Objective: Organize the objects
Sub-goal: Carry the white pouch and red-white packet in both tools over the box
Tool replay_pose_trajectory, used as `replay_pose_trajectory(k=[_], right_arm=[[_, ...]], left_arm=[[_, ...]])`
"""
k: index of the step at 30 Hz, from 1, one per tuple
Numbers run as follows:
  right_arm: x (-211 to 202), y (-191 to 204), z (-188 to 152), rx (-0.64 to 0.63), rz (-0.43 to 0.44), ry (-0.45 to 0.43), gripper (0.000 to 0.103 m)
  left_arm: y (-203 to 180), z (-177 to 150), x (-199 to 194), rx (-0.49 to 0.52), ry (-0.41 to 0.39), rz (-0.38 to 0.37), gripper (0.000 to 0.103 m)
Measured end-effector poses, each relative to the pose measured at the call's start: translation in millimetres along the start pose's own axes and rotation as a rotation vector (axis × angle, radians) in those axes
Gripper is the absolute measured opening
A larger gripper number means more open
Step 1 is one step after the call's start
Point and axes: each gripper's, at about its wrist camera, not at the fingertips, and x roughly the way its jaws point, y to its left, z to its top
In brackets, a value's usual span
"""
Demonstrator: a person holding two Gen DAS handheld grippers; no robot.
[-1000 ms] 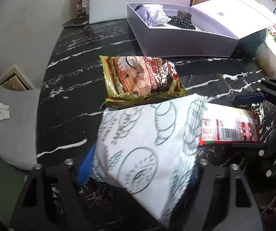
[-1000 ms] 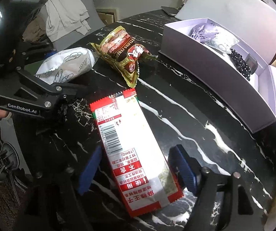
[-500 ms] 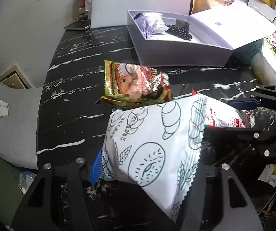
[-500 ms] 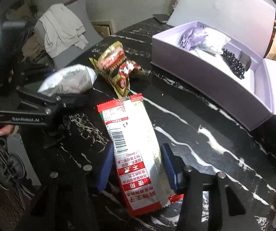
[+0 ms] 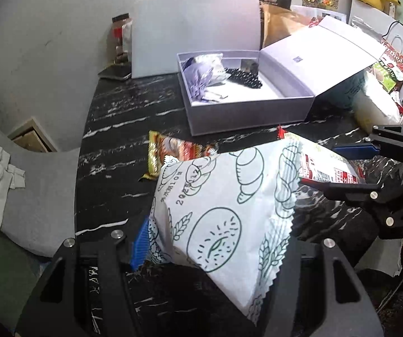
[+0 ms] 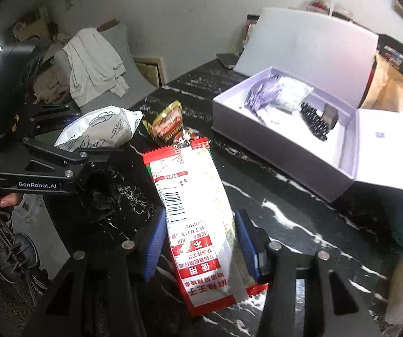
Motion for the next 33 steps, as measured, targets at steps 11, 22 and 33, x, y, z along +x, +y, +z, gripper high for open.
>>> replay_pose_trajectory(k=[11, 22, 33], right_arm=[[-53.7, -8.5, -4.7, 0.016, -0.081, -0.092, 0.050], [-93.3, -29.4, 2.8, 0.033, -0.144, -0.171, 0.050], [-93.2, -60.6, 25.1, 0.056, -0.153, -0.197, 0.050]], left_arm=[[-46.6, 27.3, -27.9, 0.038, -0.056, -0.001, 0.057], [-73.1, 61.6, -40.7, 0.025, -0.094, 0.039, 0.057], [-81.2, 102.1, -24.3, 0.038, -0.107, 0.065, 0.057]])
